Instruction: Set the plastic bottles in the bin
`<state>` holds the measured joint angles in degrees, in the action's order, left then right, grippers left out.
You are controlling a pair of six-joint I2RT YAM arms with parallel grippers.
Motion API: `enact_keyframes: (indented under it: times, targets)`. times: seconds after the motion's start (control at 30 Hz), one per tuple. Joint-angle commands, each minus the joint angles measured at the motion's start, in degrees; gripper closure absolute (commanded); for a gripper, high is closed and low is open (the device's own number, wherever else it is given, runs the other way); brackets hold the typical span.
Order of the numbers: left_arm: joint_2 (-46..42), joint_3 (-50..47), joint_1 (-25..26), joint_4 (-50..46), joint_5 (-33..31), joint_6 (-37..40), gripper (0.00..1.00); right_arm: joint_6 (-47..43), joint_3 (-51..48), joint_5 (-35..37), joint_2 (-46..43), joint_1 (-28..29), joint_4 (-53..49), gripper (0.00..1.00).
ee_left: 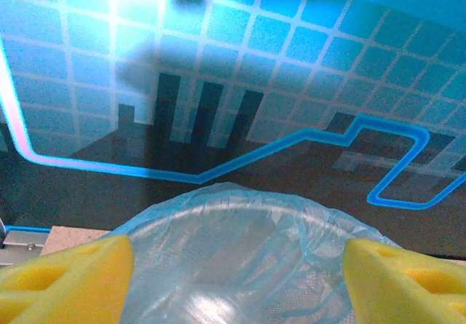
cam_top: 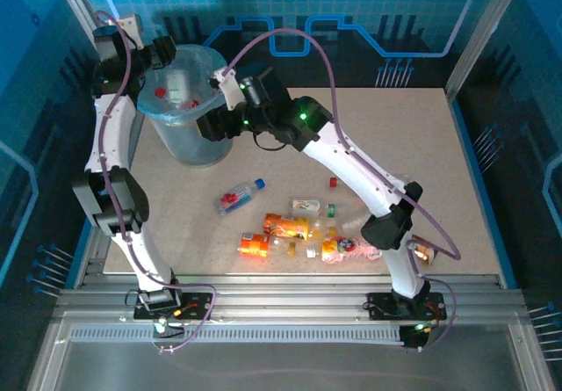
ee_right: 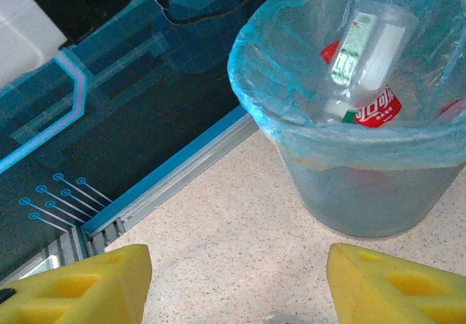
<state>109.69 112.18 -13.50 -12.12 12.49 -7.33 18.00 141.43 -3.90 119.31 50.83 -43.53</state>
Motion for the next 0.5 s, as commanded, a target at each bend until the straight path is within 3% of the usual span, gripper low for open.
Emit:
enact_keyframes:
  times: [0.0,0.47]
  targets:
    - [-1.0,-1.5,-0.1,2.7,-0.1,1.4,0.22,0.4,1.2,-1.5,1.1,-0.9,-0.2,0.34]
    - [-2.5,-2.2,0.0,1.9,-0.3,1.2,0.23,0.9,0.9,-2.2,0.9,-1.4,-1.2,0.34]
